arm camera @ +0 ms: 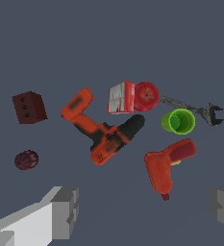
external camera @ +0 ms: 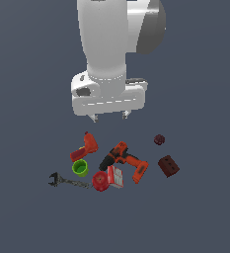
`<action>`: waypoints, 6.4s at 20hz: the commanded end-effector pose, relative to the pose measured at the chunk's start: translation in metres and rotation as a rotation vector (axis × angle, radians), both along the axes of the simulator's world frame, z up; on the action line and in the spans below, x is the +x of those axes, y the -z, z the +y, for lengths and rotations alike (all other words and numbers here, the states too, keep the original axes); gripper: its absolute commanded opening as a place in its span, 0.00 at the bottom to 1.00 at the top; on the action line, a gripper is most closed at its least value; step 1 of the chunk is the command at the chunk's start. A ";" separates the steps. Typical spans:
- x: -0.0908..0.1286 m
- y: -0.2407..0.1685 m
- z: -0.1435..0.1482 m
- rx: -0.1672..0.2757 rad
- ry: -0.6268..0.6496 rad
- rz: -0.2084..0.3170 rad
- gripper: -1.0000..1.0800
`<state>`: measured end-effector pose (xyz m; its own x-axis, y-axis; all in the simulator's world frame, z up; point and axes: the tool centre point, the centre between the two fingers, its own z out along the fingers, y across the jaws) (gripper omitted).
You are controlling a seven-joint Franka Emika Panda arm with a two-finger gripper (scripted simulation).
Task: Pick up a designated object from a clutter of objects.
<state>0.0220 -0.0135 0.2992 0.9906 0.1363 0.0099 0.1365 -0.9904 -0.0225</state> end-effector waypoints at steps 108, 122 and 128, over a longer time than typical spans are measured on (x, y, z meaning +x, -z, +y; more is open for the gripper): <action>0.047 0.207 -0.121 -0.025 -1.189 -0.008 0.00; -0.005 0.095 -0.085 -0.026 -1.190 -0.008 0.00; -0.029 0.041 -0.069 -0.026 -1.190 -0.008 0.00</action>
<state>-0.0007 -0.0867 0.2436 0.2418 0.9703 -0.0010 0.9703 -0.2418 -0.0011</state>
